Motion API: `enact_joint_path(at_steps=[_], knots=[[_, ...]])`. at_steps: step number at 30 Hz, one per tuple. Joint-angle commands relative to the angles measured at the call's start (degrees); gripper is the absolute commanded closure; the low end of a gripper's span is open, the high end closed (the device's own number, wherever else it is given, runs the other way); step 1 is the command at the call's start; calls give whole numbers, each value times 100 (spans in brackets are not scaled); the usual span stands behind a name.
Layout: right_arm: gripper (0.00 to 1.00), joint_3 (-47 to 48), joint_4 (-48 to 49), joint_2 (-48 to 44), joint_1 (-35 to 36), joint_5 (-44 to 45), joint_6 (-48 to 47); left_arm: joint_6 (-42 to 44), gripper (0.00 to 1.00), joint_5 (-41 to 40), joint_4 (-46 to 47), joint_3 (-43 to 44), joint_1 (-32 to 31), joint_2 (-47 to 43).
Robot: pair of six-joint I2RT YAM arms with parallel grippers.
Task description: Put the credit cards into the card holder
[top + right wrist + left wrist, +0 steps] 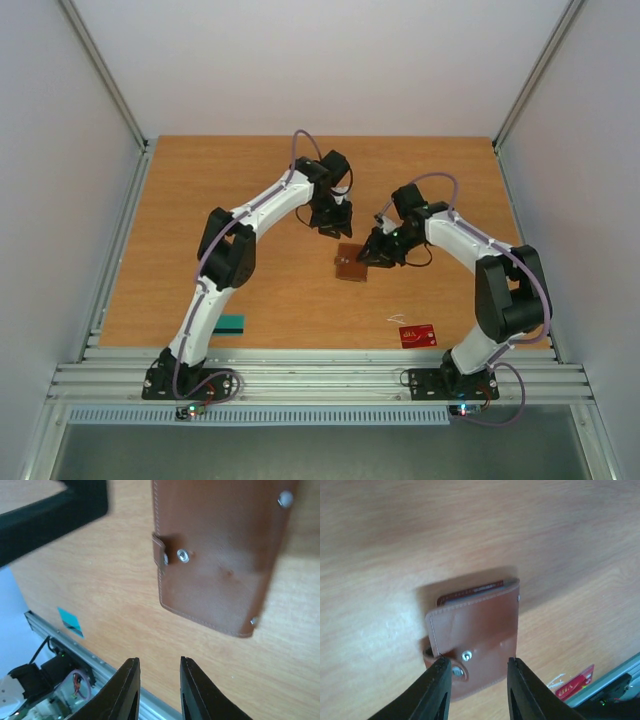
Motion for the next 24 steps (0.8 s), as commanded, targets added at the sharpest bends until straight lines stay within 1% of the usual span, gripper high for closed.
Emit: enact_joint_path(at_steps=[1, 7, 14, 17, 20, 24], knots=[[75, 559, -203, 283, 307, 593, -342, 645, 71, 346, 325, 242, 36, 563], [75, 1005, -143, 834, 660, 895, -479, 906, 81, 634, 508, 143, 88, 894], [77, 1189, 110, 1238, 818, 1011, -465, 972, 82, 637, 772, -393, 154, 705], [78, 1277, 17, 1371, 823, 1108, -474, 1006, 82, 600, 769, -513, 172, 656], [79, 1198, -77, 1235, 825, 1284, -447, 1031, 82, 592, 783, -575, 172, 626], [78, 904, 6, 999, 824, 1274, -344, 1059, 82, 603, 818, -656, 181, 585]])
